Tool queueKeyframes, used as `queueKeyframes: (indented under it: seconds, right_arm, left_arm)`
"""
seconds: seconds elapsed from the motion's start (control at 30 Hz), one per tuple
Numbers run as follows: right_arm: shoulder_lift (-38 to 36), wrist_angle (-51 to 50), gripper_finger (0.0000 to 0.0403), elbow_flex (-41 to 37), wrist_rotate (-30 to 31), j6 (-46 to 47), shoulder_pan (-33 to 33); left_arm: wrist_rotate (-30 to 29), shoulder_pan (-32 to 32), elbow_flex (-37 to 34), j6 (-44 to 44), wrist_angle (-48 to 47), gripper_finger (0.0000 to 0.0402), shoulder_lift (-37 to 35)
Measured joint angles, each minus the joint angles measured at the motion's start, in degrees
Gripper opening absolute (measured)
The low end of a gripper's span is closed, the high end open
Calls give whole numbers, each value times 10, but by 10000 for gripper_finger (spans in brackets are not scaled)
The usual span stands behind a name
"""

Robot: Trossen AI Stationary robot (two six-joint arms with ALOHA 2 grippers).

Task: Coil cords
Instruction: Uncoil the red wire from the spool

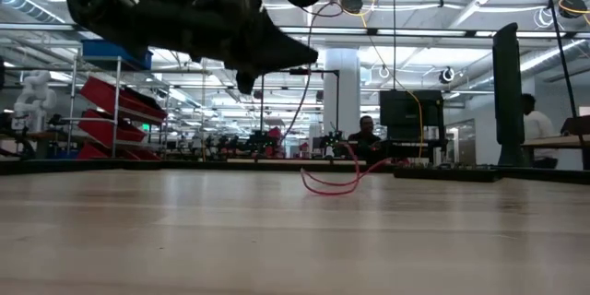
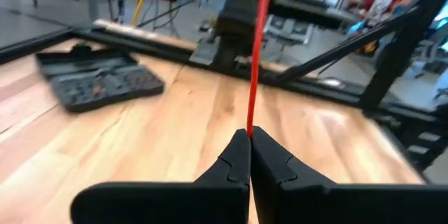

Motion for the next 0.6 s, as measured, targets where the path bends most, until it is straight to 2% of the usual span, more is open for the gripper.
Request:
queueKeyframes:
  seconds: [0.17, 0.6]
  right_arm:
    - [0, -4, 0, 0, -36, 21, 4]
    - [-40, -51, 0, 0, -38, 38, 42]
  left_arm:
    - [3, 19, -1, 22, -51, 0, -1]
    - [5, 55, -1, 30, -116, 0, -10]
